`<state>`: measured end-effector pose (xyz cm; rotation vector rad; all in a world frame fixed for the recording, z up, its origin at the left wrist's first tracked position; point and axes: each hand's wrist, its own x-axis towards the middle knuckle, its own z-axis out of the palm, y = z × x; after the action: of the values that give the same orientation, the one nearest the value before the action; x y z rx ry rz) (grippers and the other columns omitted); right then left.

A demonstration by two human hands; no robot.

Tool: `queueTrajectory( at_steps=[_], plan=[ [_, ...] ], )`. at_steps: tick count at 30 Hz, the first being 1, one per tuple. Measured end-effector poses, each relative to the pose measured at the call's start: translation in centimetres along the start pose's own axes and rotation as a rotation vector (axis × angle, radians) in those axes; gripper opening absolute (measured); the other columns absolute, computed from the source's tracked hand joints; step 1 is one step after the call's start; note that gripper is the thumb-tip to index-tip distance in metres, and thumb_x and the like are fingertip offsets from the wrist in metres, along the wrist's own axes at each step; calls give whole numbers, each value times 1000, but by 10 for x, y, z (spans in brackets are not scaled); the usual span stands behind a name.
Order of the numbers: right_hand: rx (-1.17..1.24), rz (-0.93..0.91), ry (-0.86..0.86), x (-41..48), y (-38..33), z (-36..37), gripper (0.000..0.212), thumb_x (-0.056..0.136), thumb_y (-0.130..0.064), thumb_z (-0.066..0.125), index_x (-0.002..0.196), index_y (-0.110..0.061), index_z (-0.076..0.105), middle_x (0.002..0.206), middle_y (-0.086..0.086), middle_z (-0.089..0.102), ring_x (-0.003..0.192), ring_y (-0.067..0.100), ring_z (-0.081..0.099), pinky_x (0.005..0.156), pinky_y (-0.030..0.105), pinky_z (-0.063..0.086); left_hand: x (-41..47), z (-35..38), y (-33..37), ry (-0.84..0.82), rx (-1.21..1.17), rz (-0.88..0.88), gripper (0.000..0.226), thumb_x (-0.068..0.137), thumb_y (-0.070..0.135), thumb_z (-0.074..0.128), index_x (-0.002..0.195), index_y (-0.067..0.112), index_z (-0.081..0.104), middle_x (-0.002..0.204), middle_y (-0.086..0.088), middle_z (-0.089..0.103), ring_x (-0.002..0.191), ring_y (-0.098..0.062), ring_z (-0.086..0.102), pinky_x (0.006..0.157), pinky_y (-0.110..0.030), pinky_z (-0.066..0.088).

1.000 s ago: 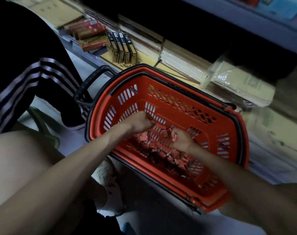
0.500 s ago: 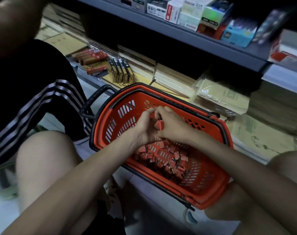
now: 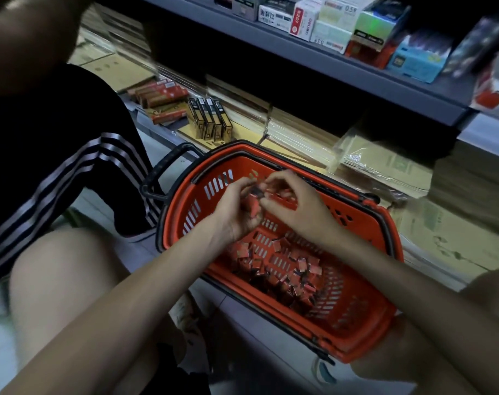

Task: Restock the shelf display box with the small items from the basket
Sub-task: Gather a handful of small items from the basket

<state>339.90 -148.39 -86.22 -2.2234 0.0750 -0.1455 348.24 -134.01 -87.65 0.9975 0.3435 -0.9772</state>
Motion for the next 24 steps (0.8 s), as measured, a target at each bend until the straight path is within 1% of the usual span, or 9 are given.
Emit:
queueTrajectory(
  at_steps=[3, 6, 8, 10, 13, 15, 17, 20, 24],
  plan=[
    [28, 138, 72, -12, 52, 11, 21, 92, -25, 71, 110, -28, 60, 104, -9, 63, 96, 5, 61, 79, 25, 49, 2, -9, 7, 19, 50, 26, 18, 98, 29, 56, 84, 19, 61, 71, 4, 57, 49, -4, 39, 36, -13, 22],
    [-250, 359, -202, -28, 119, 23, 27, 88, -28, 74, 112, -31, 61, 108, -5, 57, 103, 12, 59, 76, 26, 43, 6, -18, 5, 72, 152, 30, 22, 98, 32, 57, 78, 21, 59, 70, 6, 52, 48, -5, 32, 37, -17, 13],
    [-527, 463, -474, -43, 154, 35, 52, 82, -42, 76, 129, -30, 58, 122, 3, 53, 123, 26, 53, 91, 33, 47, 8, -23, -2, 108, 215, 4, 23, 96, 35, 59, 78, 21, 60, 72, 5, 47, 48, -6, 30, 38, -18, 13],
    [-706, 539, -708, -58, 178, 49, 90, 74, -51, 80, 152, -33, 37, 148, 12, 39, 140, 35, 36, 112, 42, 40, 9, -27, -10, 122, 267, -25, 25, 97, 36, 58, 77, 21, 63, 72, 5, 45, 47, -6, 30, 38, -18, 13],
    [-882, 530, -918, -72, 203, 70, 126, 68, -46, 89, 161, -35, 5, 164, 15, 10, 150, 41, 13, 119, 53, 32, 13, -35, -19, 159, 290, -84, 37, 98, 33, 56, 65, 22, 69, 72, 6, 49, 48, -7, 29, 46, -19, 8],
    [-996, 478, -1031, -74, 214, 81, 136, 67, -43, 91, 160, -38, -9, 168, 14, -12, 153, 46, -8, 119, 61, 28, 17, -42, -24, 201, 287, -132, 25, 96, 31, 57, 75, 21, 66, 81, 3, 51, 48, -8, 29, 47, -18, 9],
    [-1094, 419, -1083, -70, 222, 87, 135, 70, -46, 88, 159, -40, -14, 167, 15, -22, 152, 49, -15, 118, 65, 27, 22, -48, -28, 218, 298, -164, 11, 96, 29, 56, 90, 20, 58, 85, 2, 55, 47, -7, 30, 45, -16, 10],
    [-1158, 354, -1098, -66, 231, 95, 132, 72, -42, 87, 160, -37, -11, 166, 19, -22, 151, 53, -11, 115, 66, 31, 25, -55, -29, 222, 333, -188, 11, 98, 27, 52, 94, 18, 57, 85, 1, 58, 45, -7, 30, 41, -13, 11],
    [-1161, 236, -1027, -71, 237, 94, 109, 73, -21, 83, 157, -27, 13, 164, 14, 9, 148, 43, 13, 110, 59, 39, 29, -57, -25, 243, 359, -186, 14, 97, 26, 51, 88, 18, 58, 83, 2, 58, 44, -7, 29, 40, -13, 10]
  ],
)
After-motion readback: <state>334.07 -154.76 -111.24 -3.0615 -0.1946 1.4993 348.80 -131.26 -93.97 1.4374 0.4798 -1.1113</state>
